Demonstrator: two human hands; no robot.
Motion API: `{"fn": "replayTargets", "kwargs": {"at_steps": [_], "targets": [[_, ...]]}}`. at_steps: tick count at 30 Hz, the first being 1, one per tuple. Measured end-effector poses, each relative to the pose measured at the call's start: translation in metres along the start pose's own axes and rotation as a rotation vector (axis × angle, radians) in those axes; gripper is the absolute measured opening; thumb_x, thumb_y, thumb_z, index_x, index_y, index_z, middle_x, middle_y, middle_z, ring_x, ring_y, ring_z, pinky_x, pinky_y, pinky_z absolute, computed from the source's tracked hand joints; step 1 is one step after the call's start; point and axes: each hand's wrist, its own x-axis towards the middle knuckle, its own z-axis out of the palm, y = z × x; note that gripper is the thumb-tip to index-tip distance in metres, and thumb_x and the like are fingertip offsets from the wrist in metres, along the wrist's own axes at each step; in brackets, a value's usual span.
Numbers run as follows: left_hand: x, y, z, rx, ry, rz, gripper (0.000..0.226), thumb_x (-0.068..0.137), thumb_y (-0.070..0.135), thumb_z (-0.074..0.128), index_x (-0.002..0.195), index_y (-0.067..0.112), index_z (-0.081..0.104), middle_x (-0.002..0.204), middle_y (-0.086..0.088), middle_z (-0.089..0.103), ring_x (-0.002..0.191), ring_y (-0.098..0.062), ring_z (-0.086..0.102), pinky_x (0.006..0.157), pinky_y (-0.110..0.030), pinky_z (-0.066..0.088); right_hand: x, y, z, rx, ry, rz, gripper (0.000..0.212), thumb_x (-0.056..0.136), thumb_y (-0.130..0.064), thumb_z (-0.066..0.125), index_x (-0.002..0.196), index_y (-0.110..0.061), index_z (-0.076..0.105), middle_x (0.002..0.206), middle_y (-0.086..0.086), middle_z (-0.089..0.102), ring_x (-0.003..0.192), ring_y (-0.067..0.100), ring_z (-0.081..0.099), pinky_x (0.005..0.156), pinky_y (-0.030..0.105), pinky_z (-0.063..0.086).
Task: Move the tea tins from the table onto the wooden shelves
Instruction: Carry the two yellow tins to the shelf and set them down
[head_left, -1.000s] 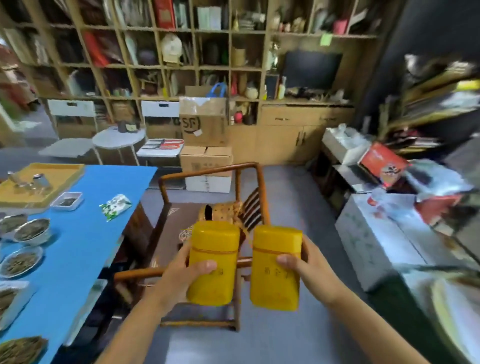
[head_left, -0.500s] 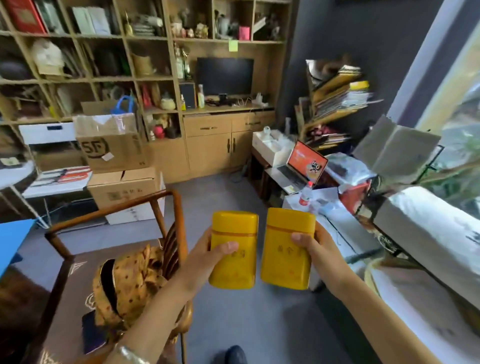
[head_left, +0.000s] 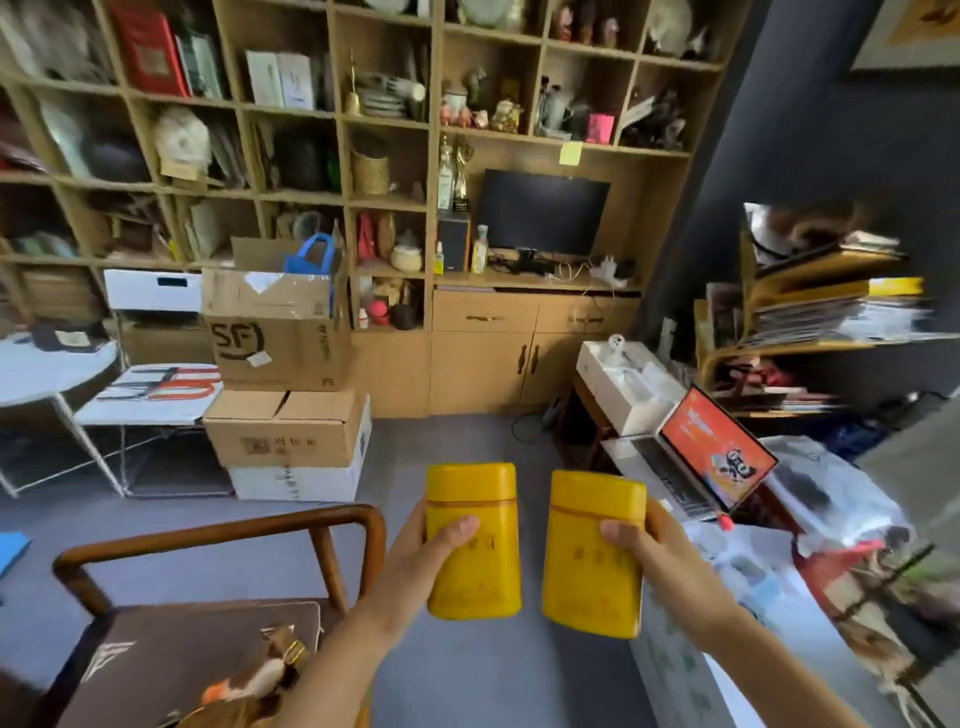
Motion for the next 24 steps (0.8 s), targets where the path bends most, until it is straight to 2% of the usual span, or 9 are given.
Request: {"fn": "replayTargets", "kwargs": {"at_steps": [2, 4, 7, 9, 13, 17, 20, 22, 24], "targets": [[0.021, 0.01, -0.013, 0.007, 0.026, 0.001, 0.104, 0.025, 0.079, 0.079, 0.115, 0.037, 0.053, 0.103, 0.009, 0.074, 0.093, -0.013, 0.072, 0.07, -0.027, 0.058, 0.037, -0.002, 0.008, 0.022, -0.032, -0.004, 0.067, 0.049, -0.051, 0.075, 0.109, -0.025, 0.061, 0.1, -0.005, 0.075, 0.089, 0.014, 0.072, 0.067, 0.026, 0.057], [0.044, 0.024, -0.028, 0.014, 0.05, 0.005, 0.1, 0.028, 0.078, 0.079, 0.115, 0.036, 0.053, 0.097, 0.012, 0.075, 0.088, -0.01, 0.073, 0.064, -0.024, 0.058, 0.077, -0.002, 0.019, 0.04, -0.076, 0.002, 0.068, 0.052, -0.048, 0.077, 0.112, -0.023, 0.061, 0.103, -0.002, 0.075, 0.093, 0.019, 0.072, 0.075, 0.035, 0.056], [0.085, 0.041, -0.051, 0.001, 0.132, 0.011, 0.066, 0.06, 0.068, 0.069, 0.116, 0.035, 0.052, 0.089, 0.021, 0.075, 0.082, -0.005, 0.073, 0.058, -0.02, 0.057, 0.142, -0.007, 0.035, 0.046, -0.154, -0.013, 0.06, 0.062, -0.041, 0.076, 0.116, -0.021, 0.06, 0.105, 0.0, 0.074, 0.095, 0.019, 0.071, 0.078, 0.036, 0.055], [0.119, 0.052, -0.065, 0.009, 0.209, 0.043, 0.048, 0.073, 0.062, 0.068, 0.112, 0.039, 0.052, 0.088, 0.023, 0.074, 0.081, -0.002, 0.072, 0.057, -0.018, 0.056, 0.189, -0.014, 0.046, 0.046, -0.221, -0.025, 0.054, 0.067, -0.042, 0.08, 0.115, -0.026, 0.058, 0.108, -0.001, 0.073, 0.096, 0.017, 0.071, 0.077, 0.032, 0.055], [0.195, 0.084, -0.089, 0.047, 0.376, 0.128, 0.05, 0.062, 0.066, 0.076, 0.104, 0.046, 0.055, 0.094, 0.02, 0.072, 0.08, -0.001, 0.072, 0.056, -0.016, 0.055, 0.289, -0.037, 0.064, 0.046, -0.327, -0.084, 0.048, 0.067, -0.039, 0.068, 0.112, -0.028, 0.055, 0.112, -0.003, 0.068, 0.095, 0.011, 0.069, 0.069, 0.023, 0.056], [0.276, 0.121, -0.115, 0.055, 0.496, 0.194, 0.059, 0.049, 0.069, 0.066, 0.104, 0.053, 0.051, 0.098, 0.019, 0.069, 0.084, -0.007, 0.071, 0.057, -0.02, 0.056, 0.394, -0.074, 0.079, 0.034, -0.419, -0.156, 0.048, 0.07, -0.039, 0.067, 0.114, -0.029, 0.053, 0.116, 0.0, 0.066, 0.1, 0.015, 0.066, 0.073, 0.024, 0.055], [0.332, 0.148, -0.136, 0.05, 0.567, 0.234, 0.065, 0.044, 0.077, 0.07, 0.103, 0.057, 0.05, 0.091, 0.021, 0.074, 0.081, -0.008, 0.073, 0.057, -0.023, 0.057, 0.469, -0.106, 0.094, 0.044, -0.491, -0.219, 0.046, 0.07, -0.038, 0.075, 0.109, -0.033, 0.052, 0.109, -0.006, 0.065, 0.085, 0.002, 0.068, 0.061, 0.014, 0.053], [0.361, 0.164, -0.151, 0.07, 0.616, 0.256, 0.07, 0.041, 0.085, 0.07, 0.103, 0.064, 0.047, 0.101, 0.021, 0.07, 0.091, -0.012, 0.072, 0.066, -0.028, 0.058, 0.513, -0.125, 0.108, 0.05, -0.541, -0.243, 0.048, 0.069, -0.041, 0.075, 0.111, -0.034, 0.052, 0.11, -0.008, 0.064, 0.084, 0.0, 0.068, 0.059, 0.012, 0.052], [0.391, 0.177, -0.168, 0.083, 0.657, 0.248, 0.071, 0.043, 0.086, 0.067, 0.106, 0.063, 0.043, 0.112, 0.016, 0.063, 0.101, -0.017, 0.065, 0.073, -0.034, 0.057, 0.555, -0.137, 0.124, 0.061, -0.573, -0.26, 0.049, 0.068, -0.041, 0.068, 0.113, -0.035, 0.052, 0.112, -0.008, 0.064, 0.085, -0.002, 0.068, 0.059, 0.012, 0.052]]}}
